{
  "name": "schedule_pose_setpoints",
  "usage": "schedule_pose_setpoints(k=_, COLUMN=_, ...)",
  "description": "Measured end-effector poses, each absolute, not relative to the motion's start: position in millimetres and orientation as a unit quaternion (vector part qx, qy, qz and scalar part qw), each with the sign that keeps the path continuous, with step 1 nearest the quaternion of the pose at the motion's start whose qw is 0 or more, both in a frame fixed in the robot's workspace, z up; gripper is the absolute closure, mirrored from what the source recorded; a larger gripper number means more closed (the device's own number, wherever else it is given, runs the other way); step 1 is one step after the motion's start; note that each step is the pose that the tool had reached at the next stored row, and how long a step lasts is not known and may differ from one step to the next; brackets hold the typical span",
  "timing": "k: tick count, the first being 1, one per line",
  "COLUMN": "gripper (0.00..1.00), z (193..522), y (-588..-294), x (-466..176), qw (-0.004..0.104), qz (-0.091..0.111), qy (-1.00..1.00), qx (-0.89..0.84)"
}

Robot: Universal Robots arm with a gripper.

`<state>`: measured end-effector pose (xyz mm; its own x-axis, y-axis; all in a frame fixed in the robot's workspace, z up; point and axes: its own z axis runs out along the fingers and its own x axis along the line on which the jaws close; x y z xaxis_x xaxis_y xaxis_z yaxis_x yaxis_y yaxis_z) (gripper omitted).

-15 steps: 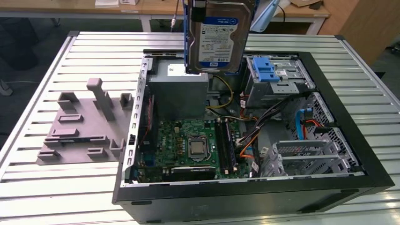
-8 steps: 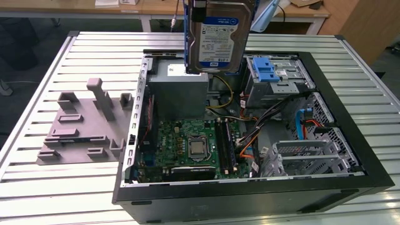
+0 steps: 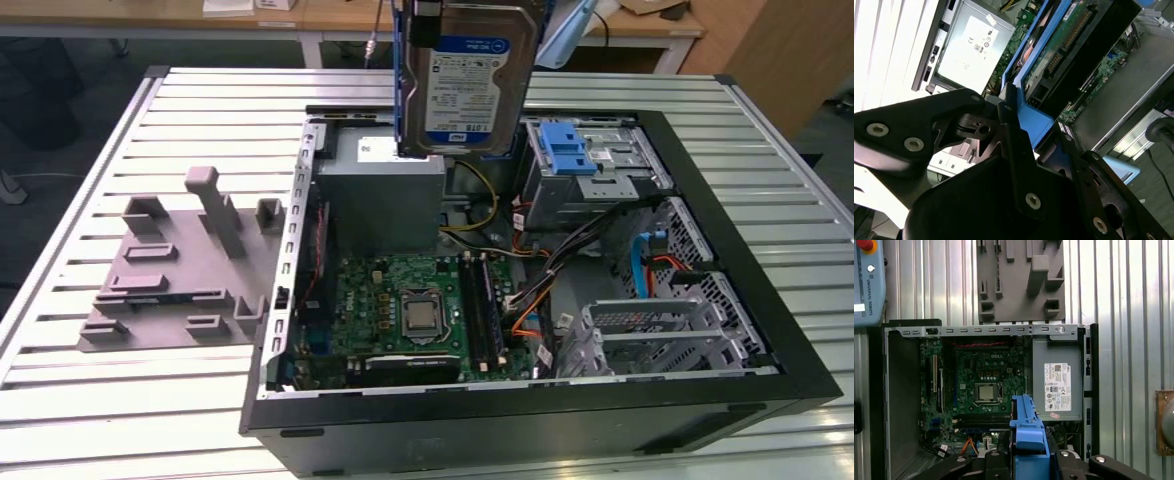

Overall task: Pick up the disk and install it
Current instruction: 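Insert the disk into the insertion slot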

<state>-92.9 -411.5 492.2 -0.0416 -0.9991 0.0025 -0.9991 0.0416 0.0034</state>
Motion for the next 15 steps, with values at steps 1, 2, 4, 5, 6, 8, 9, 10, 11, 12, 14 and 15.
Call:
schedule_pose_setpoints(k=1, gripper=0.64, z=492.2, y=-411.5, x=-92.8, qw=0.002, qz=0.000, qy=-0.722, qx=0.692)
schedule_pose_setpoints(k=2, gripper=0.64, z=492.2, y=-411.5, x=-92.7, qw=0.002, qz=0.000, qy=-0.722, qx=0.692)
schedule_pose_setpoints(k=4, gripper=0.64, z=492.2, y=-411.6, x=-92.7, qw=0.002, qz=0.000, qy=-0.722, qx=0.692)
schedule_pose_setpoints(k=5, gripper=0.64, z=492.2, y=-412.1, x=-92.6, qw=0.002, qz=0.000, qy=-0.722, qx=0.692)
schedule_pose_setpoints(k=6, gripper=0.64, z=492.2, y=-412.8, x=-92.6, qw=0.002, qz=0.000, qy=-0.722, qx=0.692)
schedule_pose_setpoints(k=8, gripper=0.64, z=492.3, y=-415.3, x=-92.7, qw=0.002, qz=0.000, qy=-0.722, qx=0.692)
schedule_pose_setpoints(k=9, gripper=0.64, z=492.3, y=-416.8, x=-92.7, qw=0.002, qz=0.000, qy=-0.722, qx=0.692)
schedule_pose_setpoints(k=10, gripper=0.64, z=492.2, y=-418.3, x=-92.7, qw=0.002, qz=0.000, qy=-0.722, qx=0.692)
schedule_pose_setpoints(k=11, gripper=0.64, z=492.2, y=-420.0, x=-92.7, qw=0.002, qz=0.000, qy=-0.722, qx=0.692)
schedule_pose_setpoints(k=12, gripper=0.64, z=492.2, y=-421.5, x=-92.7, qw=0.002, qz=0.000, qy=-0.722, qx=0.692)
schedule_pose_setpoints(k=14, gripper=0.64, z=492.2, y=-425.3, x=-92.7, qw=0.002, qz=0.000, qy=-0.722, qx=0.692)
schedule_pose_setpoints(k=15, gripper=0.64, z=492.2, y=-427.1, x=-92.7, qw=0.002, qz=0.000, qy=-0.722, qx=0.692)
